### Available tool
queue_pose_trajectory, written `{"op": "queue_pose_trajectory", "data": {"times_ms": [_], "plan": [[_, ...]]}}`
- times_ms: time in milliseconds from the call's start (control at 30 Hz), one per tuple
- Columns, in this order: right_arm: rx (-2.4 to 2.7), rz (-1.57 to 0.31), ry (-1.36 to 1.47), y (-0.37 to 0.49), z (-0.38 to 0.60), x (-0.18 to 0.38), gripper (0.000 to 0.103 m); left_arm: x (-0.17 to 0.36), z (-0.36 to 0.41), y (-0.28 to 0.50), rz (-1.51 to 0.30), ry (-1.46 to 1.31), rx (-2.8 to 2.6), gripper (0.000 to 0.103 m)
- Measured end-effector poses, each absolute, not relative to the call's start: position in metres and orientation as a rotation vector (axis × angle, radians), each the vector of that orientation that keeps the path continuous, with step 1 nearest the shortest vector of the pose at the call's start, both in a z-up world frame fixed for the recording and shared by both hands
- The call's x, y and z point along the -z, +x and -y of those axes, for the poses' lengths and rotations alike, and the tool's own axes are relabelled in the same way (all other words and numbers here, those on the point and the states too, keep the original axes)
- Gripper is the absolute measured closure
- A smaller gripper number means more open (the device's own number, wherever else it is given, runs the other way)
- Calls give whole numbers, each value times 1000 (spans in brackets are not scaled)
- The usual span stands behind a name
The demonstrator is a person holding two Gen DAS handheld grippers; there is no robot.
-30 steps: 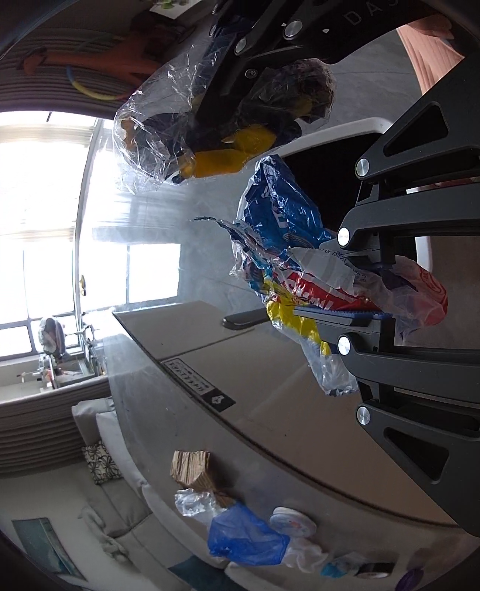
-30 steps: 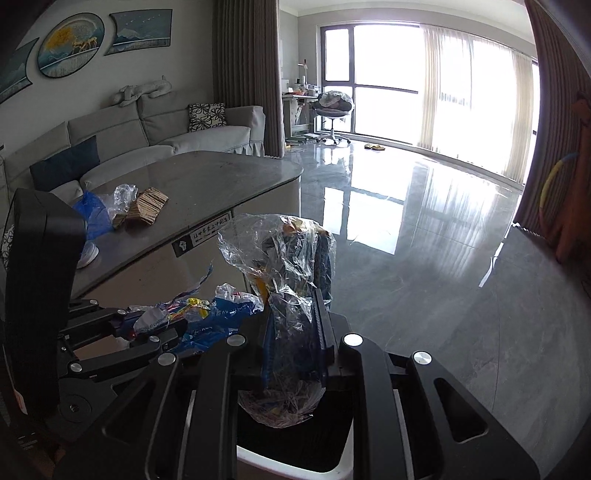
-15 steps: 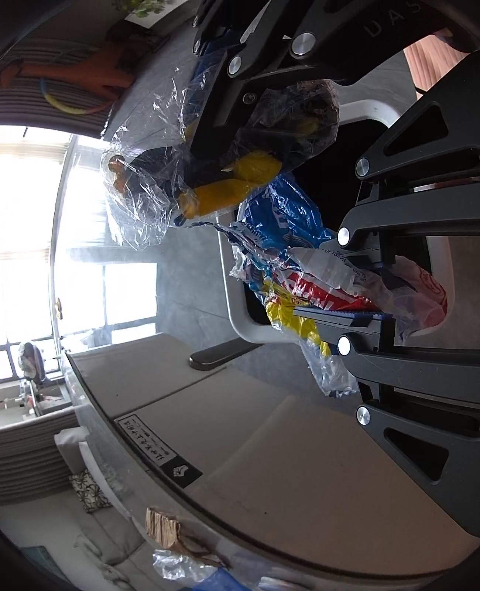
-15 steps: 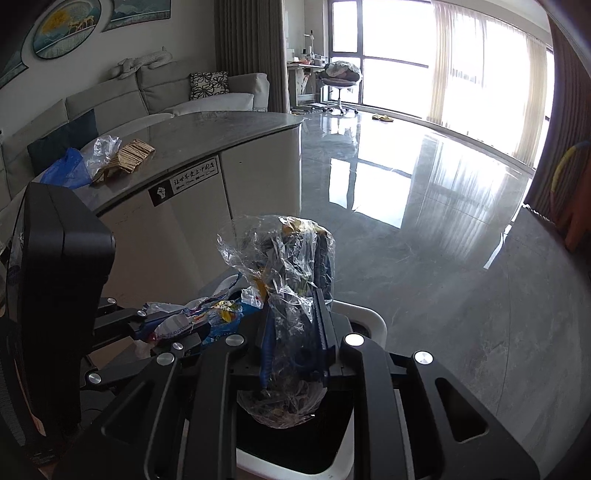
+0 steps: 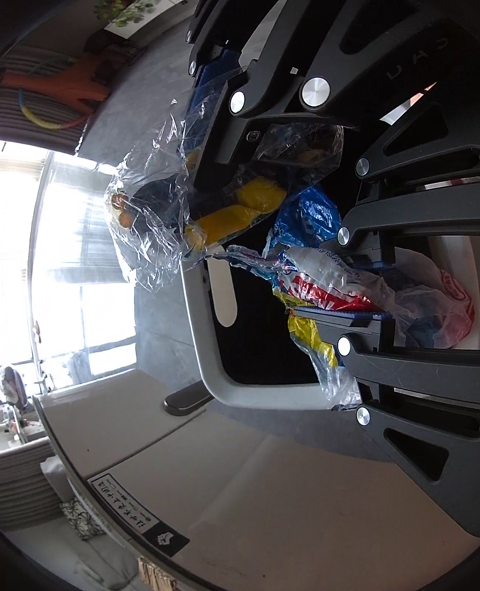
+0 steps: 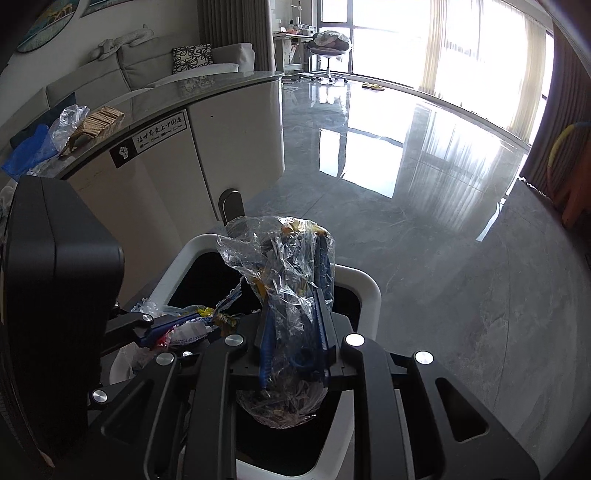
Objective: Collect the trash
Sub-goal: 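Open the left gripper over the bin while the right gripper releases the clear bag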
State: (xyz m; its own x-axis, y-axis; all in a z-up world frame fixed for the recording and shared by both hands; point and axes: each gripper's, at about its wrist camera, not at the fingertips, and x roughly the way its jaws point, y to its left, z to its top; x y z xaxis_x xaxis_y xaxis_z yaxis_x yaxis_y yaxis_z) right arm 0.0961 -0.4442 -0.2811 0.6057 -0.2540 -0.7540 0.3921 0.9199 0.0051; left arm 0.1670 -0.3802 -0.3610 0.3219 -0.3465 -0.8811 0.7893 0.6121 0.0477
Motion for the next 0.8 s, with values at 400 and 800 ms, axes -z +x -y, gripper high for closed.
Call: {"op": "queue_pose_trajectory", "data": {"times_ms": [400, 800], "plan": [[368, -852, 189, 100, 443, 284, 82, 359, 375, 176, -989, 558, 775, 6], [332, -857, 239, 109, 440, 293, 81, 312, 325, 190, -828, 583, 632, 6]]}}
